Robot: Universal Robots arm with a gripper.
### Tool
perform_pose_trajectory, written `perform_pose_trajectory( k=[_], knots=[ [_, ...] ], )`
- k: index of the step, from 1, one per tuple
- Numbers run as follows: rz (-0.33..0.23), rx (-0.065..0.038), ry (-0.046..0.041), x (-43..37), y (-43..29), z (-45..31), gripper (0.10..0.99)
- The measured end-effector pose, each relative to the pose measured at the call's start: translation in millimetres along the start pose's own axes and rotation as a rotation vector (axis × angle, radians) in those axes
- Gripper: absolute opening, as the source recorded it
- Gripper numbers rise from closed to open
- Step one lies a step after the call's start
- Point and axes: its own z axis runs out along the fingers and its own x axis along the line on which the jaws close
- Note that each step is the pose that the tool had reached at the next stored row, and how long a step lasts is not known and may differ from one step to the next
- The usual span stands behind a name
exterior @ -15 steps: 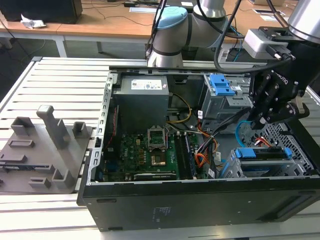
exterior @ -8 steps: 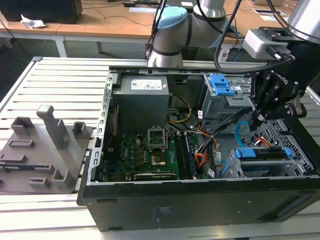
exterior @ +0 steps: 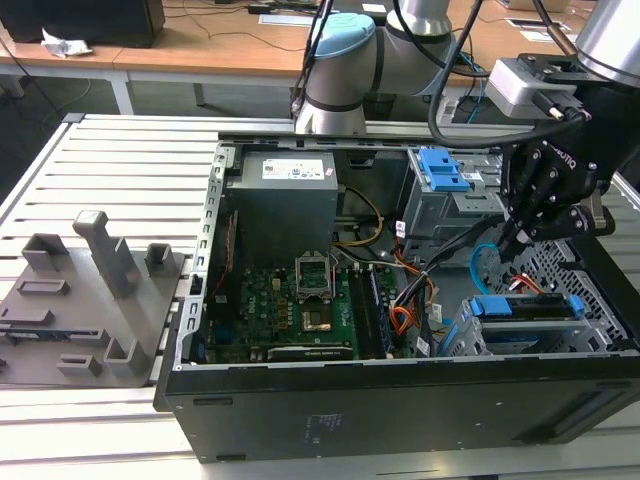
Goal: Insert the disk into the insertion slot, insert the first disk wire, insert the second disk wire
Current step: 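Insert the second disk wire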
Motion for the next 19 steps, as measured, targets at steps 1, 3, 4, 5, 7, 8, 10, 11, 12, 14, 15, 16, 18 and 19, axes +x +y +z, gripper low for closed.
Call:
perform_pose_trajectory(
  k=[1, 3, 4, 5, 7, 8, 10, 11, 12, 14, 15, 16, 18, 19],
  knots=[
    [0.0, 0.0, 0.0, 0.0, 0.0, 0.0, 0.176],
    [-0.011, -0.001, 0.0093, -1.0, 0.3, -0.4, 0.176],
    [-0.023, -0.001, 0.0115, -1.1, 0.4, -0.4, 0.176],
    [-0.034, -0.001, 0.014, -1.2, 0.5, -0.2, 0.176],
    [-0.055, -0.001, 0.0232, -1.3, 0.5, 0.6, 0.176],
    [-0.07, -0.002, 0.039, -1.3, 0.5, 0.8, 0.176],
    [-0.071, -0.002, 0.0398, -1.2, 0.5, 0.8, 0.176],
    [-0.072, -0.002, 0.0401, -1.3, 0.5, 0.8, 0.188],
    [-0.072, -0.002, 0.0403, -1.3, 0.5, 0.8, 0.188],
    [-0.072, -0.003, 0.0446, -1.3, 0.4, 2.2, 0.251],
    [-0.072, -0.003, 0.0466, -1.2, 0.4, 3.3, 0.251],
    [-0.072, -0.003, 0.0487, -1.2, 0.4, 4.2, 0.251],
    [-0.072, -0.004, 0.0516, -1.2, 0.4, 4.4, 0.251],
    [-0.072, -0.004, 0.0516, -1.2, 0.4, 4.5, 0.251]
  ],
)
